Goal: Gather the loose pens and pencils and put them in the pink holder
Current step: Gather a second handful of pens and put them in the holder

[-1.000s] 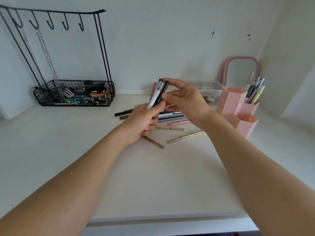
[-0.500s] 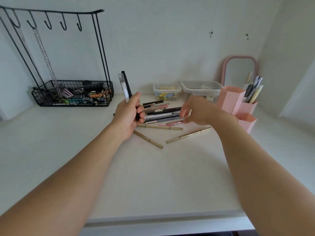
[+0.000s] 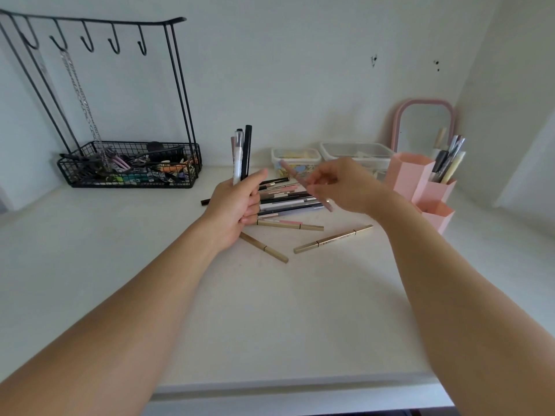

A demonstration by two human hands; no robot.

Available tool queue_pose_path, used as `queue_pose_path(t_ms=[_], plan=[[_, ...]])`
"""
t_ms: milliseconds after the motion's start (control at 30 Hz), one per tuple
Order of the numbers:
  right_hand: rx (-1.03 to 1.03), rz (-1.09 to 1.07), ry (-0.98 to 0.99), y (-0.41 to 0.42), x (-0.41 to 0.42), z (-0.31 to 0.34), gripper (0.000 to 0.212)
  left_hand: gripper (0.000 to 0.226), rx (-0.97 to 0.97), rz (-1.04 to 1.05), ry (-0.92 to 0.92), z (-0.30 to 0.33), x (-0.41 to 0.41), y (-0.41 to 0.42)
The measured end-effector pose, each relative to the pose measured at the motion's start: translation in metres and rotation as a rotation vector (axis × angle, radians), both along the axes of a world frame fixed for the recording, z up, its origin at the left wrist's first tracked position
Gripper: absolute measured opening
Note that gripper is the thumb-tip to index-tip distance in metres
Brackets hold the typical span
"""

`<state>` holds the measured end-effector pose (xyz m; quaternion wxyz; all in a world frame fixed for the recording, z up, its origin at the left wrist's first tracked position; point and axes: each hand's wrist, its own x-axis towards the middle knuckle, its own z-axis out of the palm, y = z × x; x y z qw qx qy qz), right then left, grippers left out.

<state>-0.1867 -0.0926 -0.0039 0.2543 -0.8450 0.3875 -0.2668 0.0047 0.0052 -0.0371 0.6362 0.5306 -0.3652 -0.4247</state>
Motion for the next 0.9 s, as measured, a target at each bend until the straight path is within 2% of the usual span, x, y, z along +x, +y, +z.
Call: queue_pose_path(t_ms=[133,267,333,533,700,800,900], plan=[[0.335,0.133,-0.426,0.018,0.014,0.001,0.018,0.041,-0.048,-0.059,0.014,0.003,-0.005,0.003],[0.466,0.239,-0.615,0.037,0.031,0.000,0.016,0.046,-0.084,-0.127,-0.024,0.001,-0.013,0.004],[0.490,0.238,-0.642,0.042,0.034,-0.001,0.017,0.048,-0.095,-0.149,-0.071,-0.002,-0.014,0.004],[0.515,0.222,-0.627,0.044,0.033,-0.001,0.030,0.029,-0.088,-0.195,-0.181,-0.006,-0.011,0.003],[0.417,0.194,-0.578,0.046,0.035,-0.002,0.016,0.025,-0.069,-0.143,-0.275,-0.007,-0.013,0.001],[0.370,0.186,-0.574,0.049,0.037,-0.004,0.016,0.023,-0.067,-0.114,-0.349,-0.009,-0.013,0.000],[0.299,0.114,-0.528,0.043,0.038,-0.007,0.016,0.018,-0.097,-0.044,-0.318,-0.006,-0.009,-0.001]])
